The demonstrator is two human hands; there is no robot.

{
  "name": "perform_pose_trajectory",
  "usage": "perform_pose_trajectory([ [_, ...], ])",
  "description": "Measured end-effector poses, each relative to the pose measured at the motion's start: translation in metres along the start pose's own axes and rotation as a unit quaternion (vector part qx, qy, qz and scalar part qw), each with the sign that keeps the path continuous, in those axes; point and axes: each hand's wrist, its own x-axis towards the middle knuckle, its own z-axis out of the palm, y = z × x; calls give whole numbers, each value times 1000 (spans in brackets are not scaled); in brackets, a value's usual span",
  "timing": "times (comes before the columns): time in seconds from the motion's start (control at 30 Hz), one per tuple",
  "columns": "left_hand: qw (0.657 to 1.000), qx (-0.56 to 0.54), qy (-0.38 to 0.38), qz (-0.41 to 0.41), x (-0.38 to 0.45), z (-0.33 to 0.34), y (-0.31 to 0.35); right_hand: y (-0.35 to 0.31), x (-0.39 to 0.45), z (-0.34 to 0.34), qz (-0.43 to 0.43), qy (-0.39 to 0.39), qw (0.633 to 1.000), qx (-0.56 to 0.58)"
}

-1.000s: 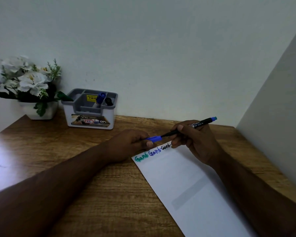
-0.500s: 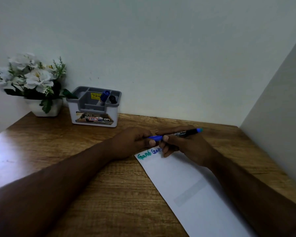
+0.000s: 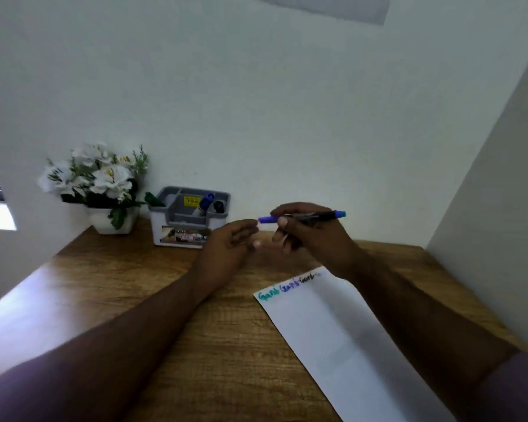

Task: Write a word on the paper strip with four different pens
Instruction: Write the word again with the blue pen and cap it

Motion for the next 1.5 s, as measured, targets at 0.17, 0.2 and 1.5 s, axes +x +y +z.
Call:
perform_pose_trajectory([
  [0.17, 975, 200, 100, -11, -5, -35, -4, -19, 52, 9, -183, 7, 918, -352],
  [0.2, 973, 210, 97, -11, -6, -40, -4, -21, 64, 14, -181, -9, 899, -398],
  [1.5, 863, 498, -10, 84, -8, -12, -17, 80, 12, 60, 0, 11, 878, -479],
])
